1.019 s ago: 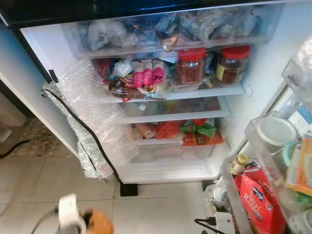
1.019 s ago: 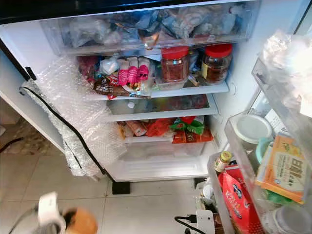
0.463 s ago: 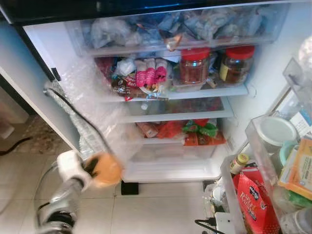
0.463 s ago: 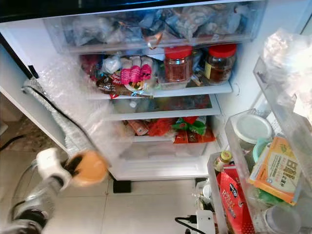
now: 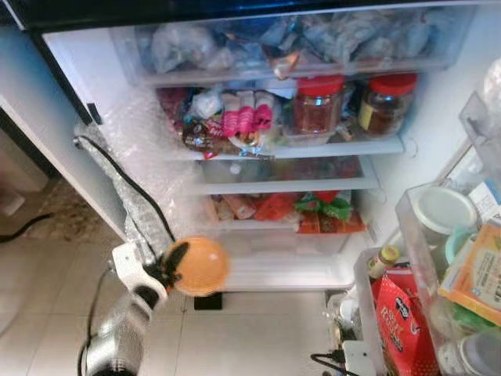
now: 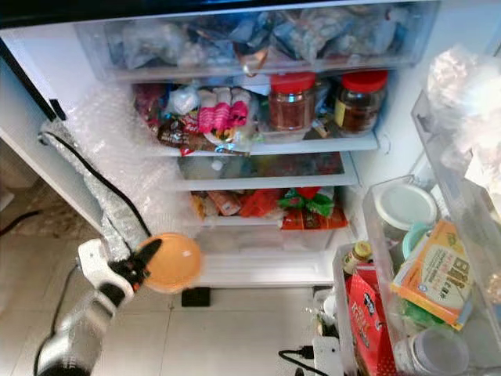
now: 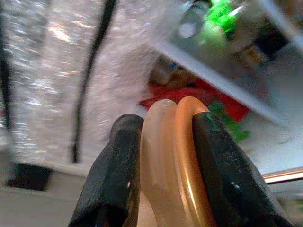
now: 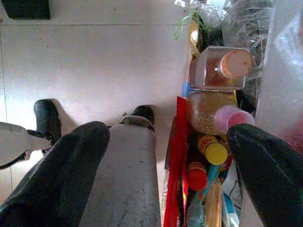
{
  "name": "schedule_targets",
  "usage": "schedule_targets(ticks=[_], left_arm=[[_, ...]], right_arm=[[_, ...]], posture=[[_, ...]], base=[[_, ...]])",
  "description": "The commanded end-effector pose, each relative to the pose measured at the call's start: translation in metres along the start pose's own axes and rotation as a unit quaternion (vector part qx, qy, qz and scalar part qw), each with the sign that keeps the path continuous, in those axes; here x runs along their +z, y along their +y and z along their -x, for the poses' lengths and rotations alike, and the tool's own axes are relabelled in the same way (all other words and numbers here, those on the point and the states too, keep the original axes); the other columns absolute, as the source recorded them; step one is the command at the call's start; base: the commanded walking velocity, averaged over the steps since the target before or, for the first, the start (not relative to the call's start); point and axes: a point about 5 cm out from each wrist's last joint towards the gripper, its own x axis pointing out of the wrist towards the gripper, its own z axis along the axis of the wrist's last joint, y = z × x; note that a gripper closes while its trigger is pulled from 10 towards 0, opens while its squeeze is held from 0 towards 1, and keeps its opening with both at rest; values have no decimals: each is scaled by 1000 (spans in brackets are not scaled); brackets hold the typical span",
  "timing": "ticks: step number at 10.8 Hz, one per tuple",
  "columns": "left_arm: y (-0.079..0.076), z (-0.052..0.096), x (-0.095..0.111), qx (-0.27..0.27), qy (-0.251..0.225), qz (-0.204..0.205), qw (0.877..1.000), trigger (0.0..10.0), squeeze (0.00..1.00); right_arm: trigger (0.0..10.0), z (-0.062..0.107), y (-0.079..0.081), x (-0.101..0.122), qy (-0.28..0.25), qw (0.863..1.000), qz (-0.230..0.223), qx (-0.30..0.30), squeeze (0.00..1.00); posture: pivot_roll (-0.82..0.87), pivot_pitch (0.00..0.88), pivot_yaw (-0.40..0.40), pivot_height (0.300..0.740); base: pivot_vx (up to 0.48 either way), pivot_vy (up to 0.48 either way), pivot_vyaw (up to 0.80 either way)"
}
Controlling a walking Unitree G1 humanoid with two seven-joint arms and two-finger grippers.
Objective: Restocking fridge
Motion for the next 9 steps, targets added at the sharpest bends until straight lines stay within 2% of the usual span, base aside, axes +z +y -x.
schedule_targets(ticks=[1,3,4,5,6,7,8,9], left_arm=[[-6,4,7,-23,-12,6,1000,10000,0],[-11,8,16,-40,-36,24,998,10000,0],[-11,5,25,-32,-56,15,998,10000,0],[-16,-4,37,-44,-76,31,996,10000,0],[-18,-7,38,-57,-76,38,995,10000,0],[-20,-10,37,-73,-68,49,994,10000,0],[-34,-12,23,-140,-11,60,988,10000,0],[-36,-9,14,-157,25,45,986,10000,0]], right_arm=[[10000,1,-4,-10,18,1000,4,-5,0],[10000,1,-4,-10,18,1000,8,-4,0],[10000,1,-4,-10,18,1000,10,-4,0],[10000,1,-4,-9,17,1000,8,-4,0],[10000,1,-4,-9,17,1000,8,-4,0],[10000,1,-4,-9,17,1000,8,-4,0],[10000,1,-3,-10,17,1000,8,-3,0],[10000,2,-3,-10,16,1000,6,-3,0]], posture=[[-50,138,41,740],[-45,140,34,740],[-48,140,27,740],[-51,136,23,740],[-54,131,20,740],[-55,129,19,740],[-57,121,22,740],[-61,118,26,740]], base=[[0,0,0],[0,0,0],[0,0,0],[0,0,0],[0,0,0],[0,0,0],[0,0,0],[0,0,0]])
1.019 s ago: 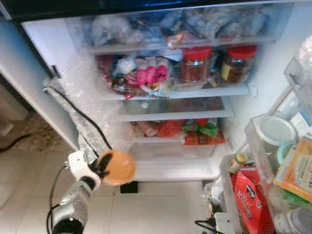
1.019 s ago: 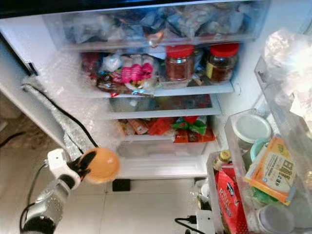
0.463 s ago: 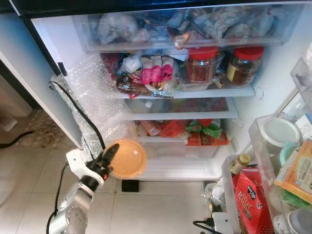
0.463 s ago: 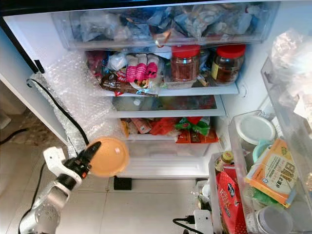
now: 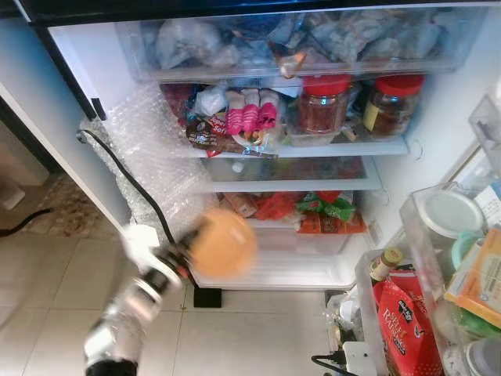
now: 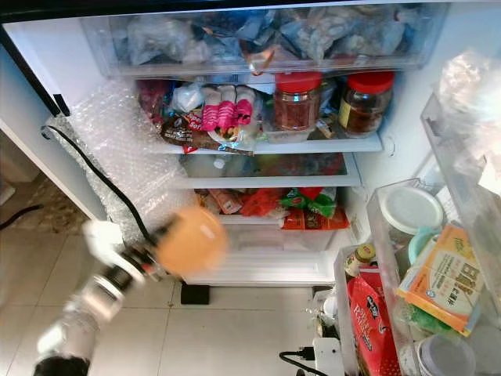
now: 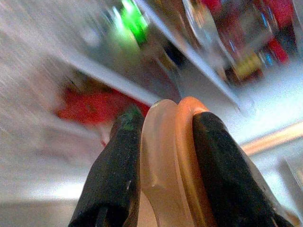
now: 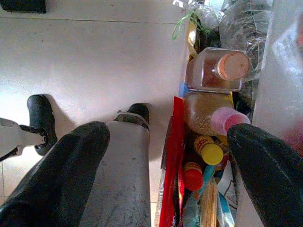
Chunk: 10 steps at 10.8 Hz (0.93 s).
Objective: Restocking fridge
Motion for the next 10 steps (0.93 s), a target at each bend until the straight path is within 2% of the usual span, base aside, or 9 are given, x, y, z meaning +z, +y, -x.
schedule_targets(ticks=[1,5,6,7,8,10], left_arm=[[2,7,-7,-10,26,10,1000,10000,0],[-2,10,-17,-57,65,27,996,10000,0],[-4,8,-17,-65,64,34,995,10000,0],[-4,4,-18,-67,68,24,995,10000,0],[-5,1,-16,-71,64,24,995,10000,0],[-1,-5,-9,-43,36,5,998,10000,0]], right_arm=[[10000,1,-1,-10,15,1000,-5,-2,0],[10000,1,0,-9,14,1000,-8,0,0],[10000,1,0,-8,13,1000,-9,0,0],[10000,1,0,-8,12,1000,-11,0,0],[10000,1,0,-8,10,1000,-15,0,0],[10000,1,0,-8,10,1000,-13,0,0]], posture=[[-62,117,28,740],[-53,139,27,740],[-54,143,27,740],[-58,149,29,740],[-59,154,29,740],[-59,157,29,740]], base=[[0,0,0],[0,0,0],[0,0,0],[0,0,0],[0,0,0],[0,0,0]])
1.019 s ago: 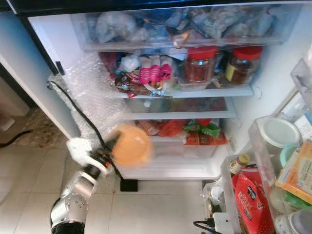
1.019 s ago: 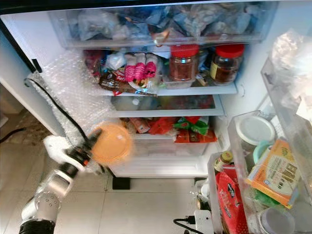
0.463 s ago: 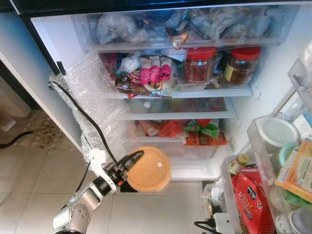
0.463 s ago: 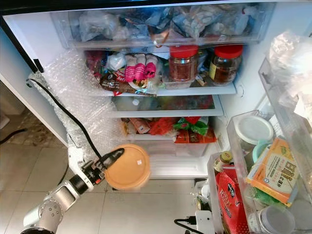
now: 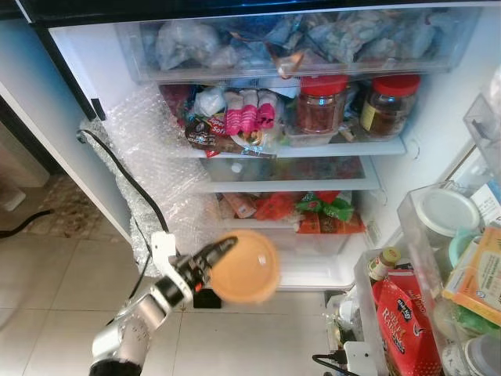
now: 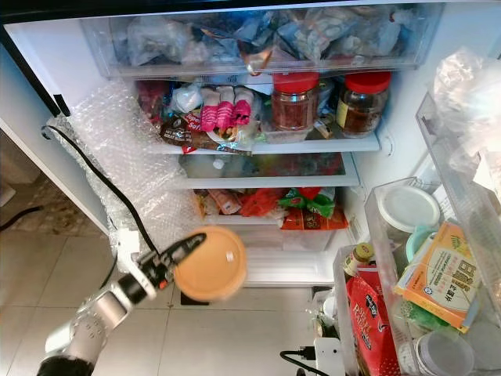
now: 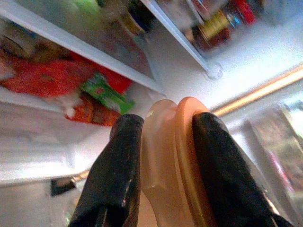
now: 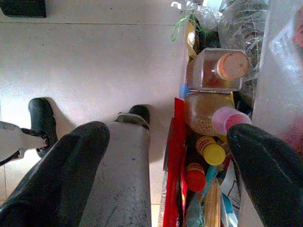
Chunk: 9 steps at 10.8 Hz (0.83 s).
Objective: Restocking fridge
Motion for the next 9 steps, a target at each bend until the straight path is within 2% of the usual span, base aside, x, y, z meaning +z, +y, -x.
schedule_targets(ticks=[1,3,6,8,9], left_arm=[[5,3,2,17,-5,-6,1000,10000,0],[6,-7,14,31,-50,-12,998,10000,0],[7,-14,11,24,-45,5,999,10000,0],[2,-26,14,11,-50,3,999,10000,0],[2,-27,17,11,-55,0,998,10000,0]], right_arm=[[10000,1,0,-8,12,1000,-6,0,0],[10000,1,-1,-7,11,1000,1,2,0],[10000,0,0,-2,5,1000,5,3,0],[10000,-1,-2,9,-6,1000,4,-1,0],[10000,-2,-5,14,-11,1000,7,-4,0]], posture=[[-59,157,29,740],[-56,172,16,740],[-69,178,17,740],[-65,165,16,740],[-65,162,13,740]], base=[[0,0,0],[0,0,0],[0,0,0],[0,0,0],[0,0,0]])
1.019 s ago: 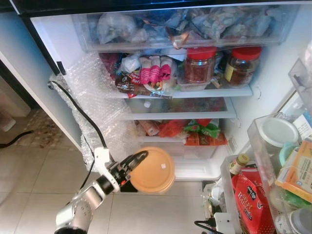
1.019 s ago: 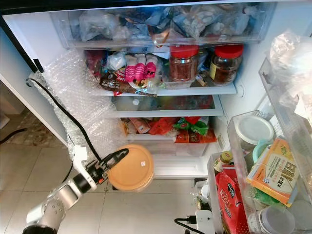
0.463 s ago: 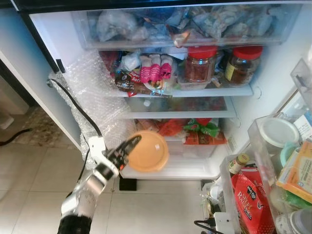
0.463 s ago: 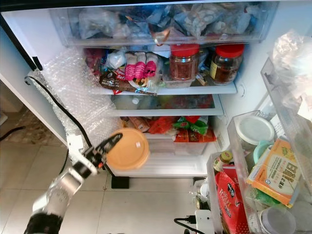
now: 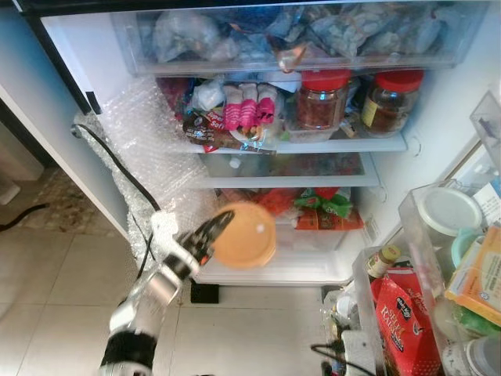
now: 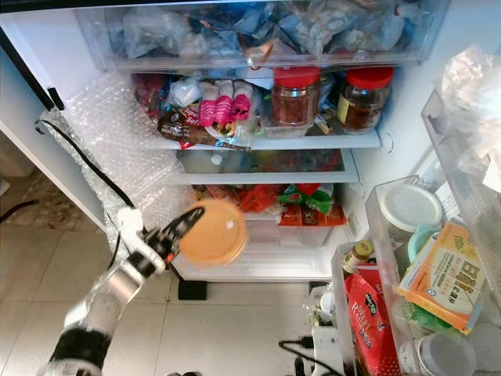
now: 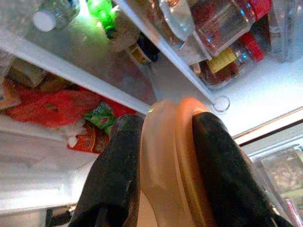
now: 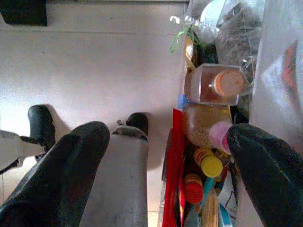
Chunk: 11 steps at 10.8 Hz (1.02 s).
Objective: Restocking fridge
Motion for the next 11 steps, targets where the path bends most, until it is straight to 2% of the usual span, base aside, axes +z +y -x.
schedule_targets(ticks=[1,2,4,6,8,11], left_arm=[[3,3,2,2,-9,-2,1000,10000,0],[3,-3,6,0,-15,-5,1000,10000,0],[-3,-14,27,-13,-37,-24,999,10000,0],[-3,-8,29,-7,-47,-30,998,10000,0],[-1,0,23,-4,-30,-24,999,10000,0],[-2,2,17,-3,-23,-19,1000,10000,0]], right_arm=[[10000,1,-8,-2,4,1000,1,-13,0],[10000,0,-10,1,1,1000,0,-17,0],[10000,-1,-11,12,-10,1000,8,-17,0],[10000,-1,-15,12,-11,999,21,-22,0],[10000,0,-15,7,-16,999,-4,-31,0],[10000,0,-14,5,-14,999,-11,-31,0]], posture=[[-72,167,13,740],[-67,144,19,740],[-70,152,12,740],[-58,154,9,740],[-95,138,39,740],[-110,113,48,740]], base=[[0,0,0],[0,0,0],[0,0,0],[0,0,0],[0,0,0],[0,0,0]])
